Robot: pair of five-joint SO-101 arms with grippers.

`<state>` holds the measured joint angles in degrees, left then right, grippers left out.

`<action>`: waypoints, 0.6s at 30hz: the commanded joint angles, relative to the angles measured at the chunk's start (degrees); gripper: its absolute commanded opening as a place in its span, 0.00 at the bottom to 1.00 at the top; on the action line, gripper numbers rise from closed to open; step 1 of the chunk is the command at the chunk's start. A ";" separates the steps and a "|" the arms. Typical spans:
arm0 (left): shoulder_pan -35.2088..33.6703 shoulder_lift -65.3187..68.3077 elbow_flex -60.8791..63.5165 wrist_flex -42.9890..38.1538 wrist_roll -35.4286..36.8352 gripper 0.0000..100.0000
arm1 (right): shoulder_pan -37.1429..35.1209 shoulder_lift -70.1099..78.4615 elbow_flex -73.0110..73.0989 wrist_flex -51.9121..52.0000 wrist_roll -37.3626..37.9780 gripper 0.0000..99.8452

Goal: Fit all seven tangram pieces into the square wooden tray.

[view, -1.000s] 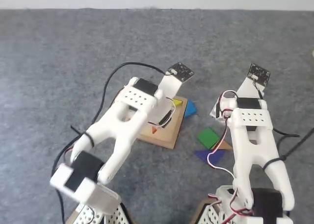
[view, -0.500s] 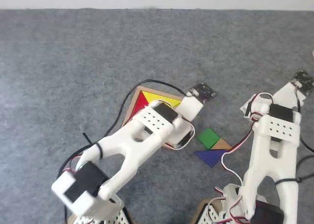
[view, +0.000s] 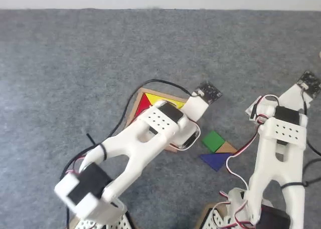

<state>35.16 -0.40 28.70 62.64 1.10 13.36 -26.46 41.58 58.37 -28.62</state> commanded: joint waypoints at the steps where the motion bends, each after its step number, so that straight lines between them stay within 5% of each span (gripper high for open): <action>1: -0.26 -7.30 0.48 0.44 1.32 0.01 | 0.48 -2.77 -0.97 -1.45 1.14 0.08; 18: -6.15 -9.49 1.54 -0.44 3.34 0.01 | -0.66 -2.77 -0.79 -1.36 1.14 0.08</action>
<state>30.15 -6.02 30.73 62.64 4.26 13.36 -26.46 41.58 57.93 -28.62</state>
